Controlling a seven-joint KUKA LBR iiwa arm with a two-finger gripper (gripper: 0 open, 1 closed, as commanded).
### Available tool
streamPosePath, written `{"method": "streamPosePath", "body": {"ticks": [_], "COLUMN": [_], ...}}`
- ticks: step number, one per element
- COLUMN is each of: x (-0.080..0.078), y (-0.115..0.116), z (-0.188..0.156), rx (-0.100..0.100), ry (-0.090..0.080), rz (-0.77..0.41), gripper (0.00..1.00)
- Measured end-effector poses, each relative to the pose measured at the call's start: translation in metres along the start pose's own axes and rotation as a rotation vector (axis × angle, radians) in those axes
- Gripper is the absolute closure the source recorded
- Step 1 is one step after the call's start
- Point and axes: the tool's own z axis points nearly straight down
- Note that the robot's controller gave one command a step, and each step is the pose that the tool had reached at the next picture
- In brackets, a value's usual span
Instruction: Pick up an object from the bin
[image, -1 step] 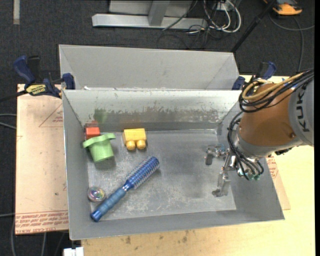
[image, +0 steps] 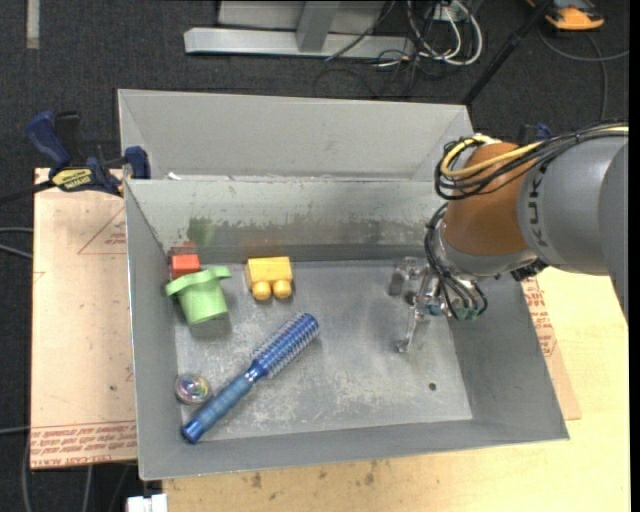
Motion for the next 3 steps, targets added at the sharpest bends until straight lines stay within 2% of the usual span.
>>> {"method": "streamPosePath", "body": {"ticks": [1, 2, 3], "x": [-0.043, -0.013, -0.014], "y": [-0.045, -0.064, -0.063], "z": [-0.005, -0.007, -0.008], "rx": [0.002, 0.001, 0.002], "ry": [-0.006, 0.003, 0.001], "rz": [0.053, 0.201, 0.2], "gripper": [0.0, 0.0, 1.0]}}
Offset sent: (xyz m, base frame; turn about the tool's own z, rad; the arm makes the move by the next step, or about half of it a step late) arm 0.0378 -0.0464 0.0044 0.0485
